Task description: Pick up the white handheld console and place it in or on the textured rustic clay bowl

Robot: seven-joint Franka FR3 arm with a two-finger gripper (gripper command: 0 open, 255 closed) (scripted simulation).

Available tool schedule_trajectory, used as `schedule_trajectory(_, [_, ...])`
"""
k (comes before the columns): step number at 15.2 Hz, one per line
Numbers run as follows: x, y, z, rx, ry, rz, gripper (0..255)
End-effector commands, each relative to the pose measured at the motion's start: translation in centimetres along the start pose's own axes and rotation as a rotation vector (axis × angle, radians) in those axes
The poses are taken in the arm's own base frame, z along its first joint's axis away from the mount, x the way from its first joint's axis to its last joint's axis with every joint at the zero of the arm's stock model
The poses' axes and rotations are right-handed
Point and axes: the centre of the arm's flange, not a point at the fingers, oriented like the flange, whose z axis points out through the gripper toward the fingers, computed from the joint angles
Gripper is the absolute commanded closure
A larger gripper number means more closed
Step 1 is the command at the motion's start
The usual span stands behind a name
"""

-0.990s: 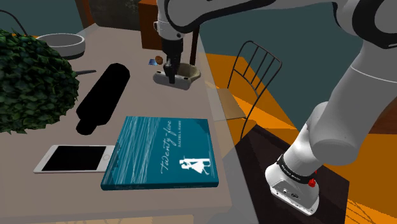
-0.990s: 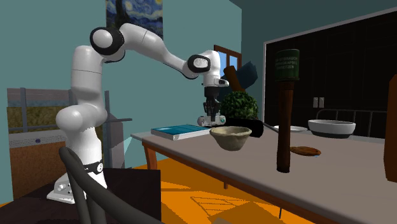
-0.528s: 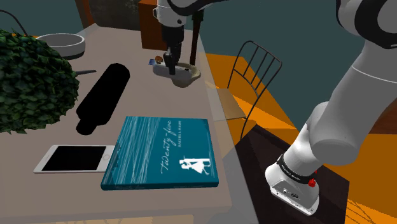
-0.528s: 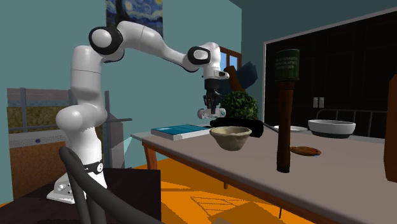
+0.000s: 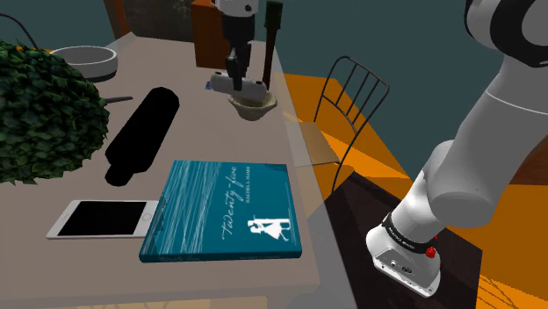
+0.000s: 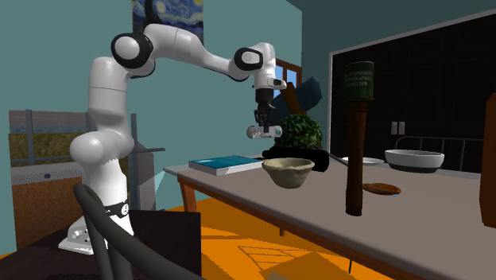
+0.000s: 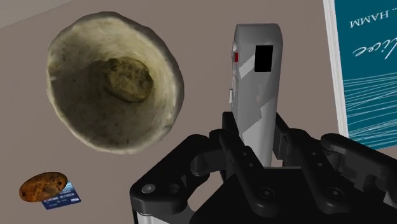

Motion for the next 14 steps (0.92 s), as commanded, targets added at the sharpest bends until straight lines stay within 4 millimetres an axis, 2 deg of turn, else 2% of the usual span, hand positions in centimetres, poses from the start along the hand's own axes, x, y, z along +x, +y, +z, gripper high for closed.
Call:
schedule_trajectory(1, [-0.1,1.4,-0.3,0.0,0.0,0.0,255])
schedule_trajectory(12, [-0.3,16.1,-0.3,0.0,0.0,0.0,255])
schedule_trajectory(14, [-0.2,16.1,0.7,0.0,0.0,0.0,255])
